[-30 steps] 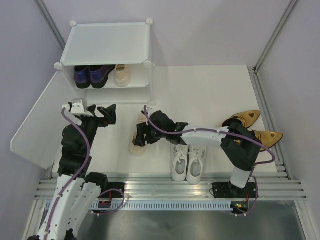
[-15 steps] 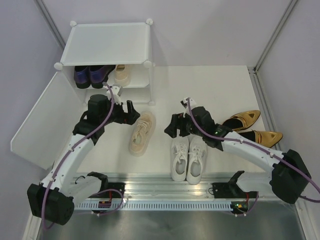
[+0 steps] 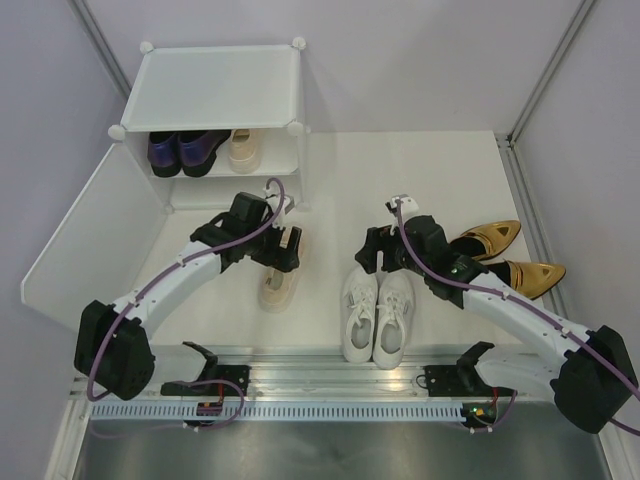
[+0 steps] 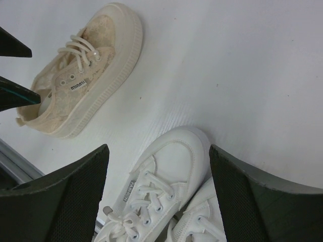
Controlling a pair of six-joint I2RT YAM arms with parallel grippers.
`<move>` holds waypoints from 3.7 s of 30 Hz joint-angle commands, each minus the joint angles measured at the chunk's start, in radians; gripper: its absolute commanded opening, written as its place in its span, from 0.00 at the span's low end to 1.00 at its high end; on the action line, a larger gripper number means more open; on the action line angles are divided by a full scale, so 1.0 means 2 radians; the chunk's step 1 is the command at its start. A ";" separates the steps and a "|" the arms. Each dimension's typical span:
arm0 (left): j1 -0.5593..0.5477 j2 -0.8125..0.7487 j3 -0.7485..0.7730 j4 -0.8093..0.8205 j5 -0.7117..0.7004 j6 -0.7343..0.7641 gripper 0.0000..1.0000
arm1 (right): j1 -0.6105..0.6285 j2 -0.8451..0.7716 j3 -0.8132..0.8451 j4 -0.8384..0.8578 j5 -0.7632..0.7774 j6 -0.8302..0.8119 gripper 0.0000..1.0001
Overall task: Place and organize the shoes in the shoe cabinet
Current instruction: Pick up the shoe from the center of the board, then place the shoe in the shoe cabinet.
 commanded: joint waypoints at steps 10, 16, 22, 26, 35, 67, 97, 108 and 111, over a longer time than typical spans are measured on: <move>-0.017 0.094 0.030 -0.016 -0.006 0.012 0.90 | -0.004 -0.007 -0.013 0.013 0.037 -0.024 0.84; -0.035 0.131 0.043 -0.034 -0.032 0.016 0.71 | -0.004 -0.013 -0.017 0.016 0.042 -0.024 0.84; -0.044 0.141 0.051 -0.049 -0.069 0.019 0.38 | -0.005 -0.013 -0.019 0.018 0.044 -0.024 0.84; -0.048 0.141 0.054 -0.054 -0.088 0.019 0.09 | -0.005 -0.012 -0.020 0.019 0.044 -0.023 0.84; -0.048 0.095 0.048 -0.036 -0.079 0.022 0.02 | -0.006 -0.015 -0.022 0.019 0.044 -0.024 0.84; 0.025 -0.026 0.142 -0.039 -0.105 0.092 0.02 | -0.006 -0.045 -0.029 0.023 0.041 -0.014 0.84; 0.088 0.187 0.433 -0.038 -0.074 0.101 0.02 | -0.006 -0.040 -0.029 0.023 0.043 -0.014 0.84; 0.110 0.253 0.492 -0.024 -0.020 0.098 0.02 | -0.006 -0.028 -0.026 0.021 0.056 -0.018 0.84; 0.110 0.265 0.502 -0.018 -0.010 0.096 0.02 | -0.006 -0.022 -0.024 0.021 0.060 -0.020 0.84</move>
